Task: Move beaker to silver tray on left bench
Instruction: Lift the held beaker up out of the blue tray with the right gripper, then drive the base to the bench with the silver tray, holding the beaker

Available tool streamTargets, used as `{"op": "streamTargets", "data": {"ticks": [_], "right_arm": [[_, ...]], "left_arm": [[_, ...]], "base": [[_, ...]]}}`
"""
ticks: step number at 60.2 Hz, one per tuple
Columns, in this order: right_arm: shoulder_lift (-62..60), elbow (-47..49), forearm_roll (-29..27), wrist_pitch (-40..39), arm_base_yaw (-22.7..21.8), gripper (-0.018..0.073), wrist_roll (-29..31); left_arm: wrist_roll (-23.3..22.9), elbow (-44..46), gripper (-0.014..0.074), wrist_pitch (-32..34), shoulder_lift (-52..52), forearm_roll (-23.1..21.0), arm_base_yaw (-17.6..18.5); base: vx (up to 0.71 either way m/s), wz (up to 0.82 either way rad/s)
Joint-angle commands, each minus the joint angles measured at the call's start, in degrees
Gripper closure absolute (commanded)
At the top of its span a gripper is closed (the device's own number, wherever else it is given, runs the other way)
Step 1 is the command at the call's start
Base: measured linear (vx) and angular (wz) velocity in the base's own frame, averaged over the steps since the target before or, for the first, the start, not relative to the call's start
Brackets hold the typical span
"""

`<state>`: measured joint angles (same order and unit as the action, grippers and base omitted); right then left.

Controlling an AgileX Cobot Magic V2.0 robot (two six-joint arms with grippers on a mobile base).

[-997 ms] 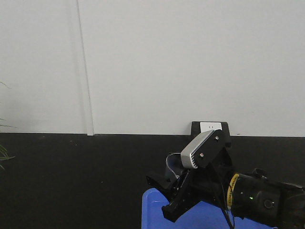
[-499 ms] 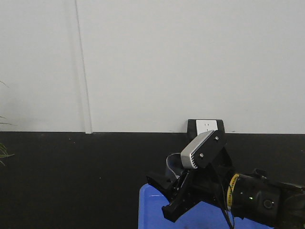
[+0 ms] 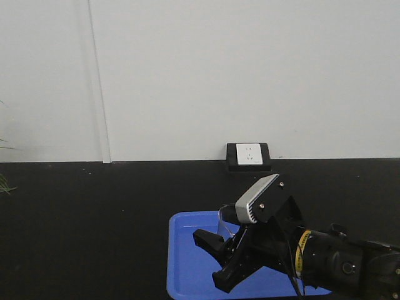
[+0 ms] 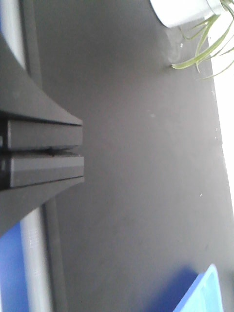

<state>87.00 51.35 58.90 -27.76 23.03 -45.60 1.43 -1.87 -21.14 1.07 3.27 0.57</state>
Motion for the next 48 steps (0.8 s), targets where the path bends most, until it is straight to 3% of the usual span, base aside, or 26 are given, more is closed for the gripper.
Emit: {"op": "streamTargets", "data": {"ticks": [1,48], "right_arm": [[-1.9,1.9,-1.7,-2.8,-0.1,0.0571,-0.2],[-1.9,1.9,-1.7,-2.8,-0.1,0.0571,-0.2]], "left_arm": [[-0.1,-1.1,0.0595,4.6,0.4,-0.2,0.3],[-0.1,-1.1,0.0595,4.6,0.4,-0.2,0.3]], "base": [[-0.26,-0.02],[-0.35,0.04]]}}
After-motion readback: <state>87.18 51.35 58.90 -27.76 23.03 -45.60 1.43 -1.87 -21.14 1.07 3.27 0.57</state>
